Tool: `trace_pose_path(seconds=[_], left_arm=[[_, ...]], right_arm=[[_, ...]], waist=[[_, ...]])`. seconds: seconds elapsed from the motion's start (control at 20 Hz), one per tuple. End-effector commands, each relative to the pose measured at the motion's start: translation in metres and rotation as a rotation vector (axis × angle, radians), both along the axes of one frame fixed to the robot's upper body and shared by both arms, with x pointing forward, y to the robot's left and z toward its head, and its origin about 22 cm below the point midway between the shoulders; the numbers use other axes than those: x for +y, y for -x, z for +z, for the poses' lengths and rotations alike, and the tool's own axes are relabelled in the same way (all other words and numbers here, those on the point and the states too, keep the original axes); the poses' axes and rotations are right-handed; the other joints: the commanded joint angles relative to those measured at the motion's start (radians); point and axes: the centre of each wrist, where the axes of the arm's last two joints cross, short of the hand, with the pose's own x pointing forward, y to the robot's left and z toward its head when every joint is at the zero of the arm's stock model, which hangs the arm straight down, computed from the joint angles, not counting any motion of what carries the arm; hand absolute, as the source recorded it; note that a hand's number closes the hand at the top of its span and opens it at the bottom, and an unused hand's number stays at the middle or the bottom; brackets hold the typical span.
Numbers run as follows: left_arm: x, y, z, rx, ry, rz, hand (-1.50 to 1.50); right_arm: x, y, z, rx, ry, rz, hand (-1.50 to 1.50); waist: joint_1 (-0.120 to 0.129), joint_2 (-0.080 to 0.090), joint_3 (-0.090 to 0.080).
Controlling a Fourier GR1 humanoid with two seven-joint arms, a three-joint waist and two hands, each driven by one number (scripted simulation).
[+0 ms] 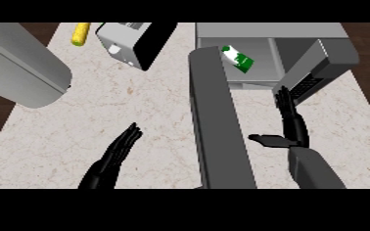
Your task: Pick up the milk, place it into the microwave and close the microwave
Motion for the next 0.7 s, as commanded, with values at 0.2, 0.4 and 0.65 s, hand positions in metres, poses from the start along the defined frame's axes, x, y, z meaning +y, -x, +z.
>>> trace_pose_path(seconds=[0.2,0.4,0.65], left_arm=[[-0.001,-0.011,-0.016,0.055,-0.138,-0.074,1.50],[-0.014,0.000,-0.017,0.067,-0.228,-0.145,1.50],[-0.024,-0.012,-0.020,0.041,-0.398,-0.262,1.50]], right_arm=[[-0.005,0.036,-0.017,-0.116,-0.148,0.052,-1.50],[-0.028,0.040,-0.005,-0.124,-0.144,0.069,-1.50],[-0.049,0.060,0.004,-0.134,-0.134,0.056,-1.50]], waist=[[-0.023,-0.006,-0.002],[-0.026,-0.010,-0.002],[-0.037,-0.011,-0.003]])
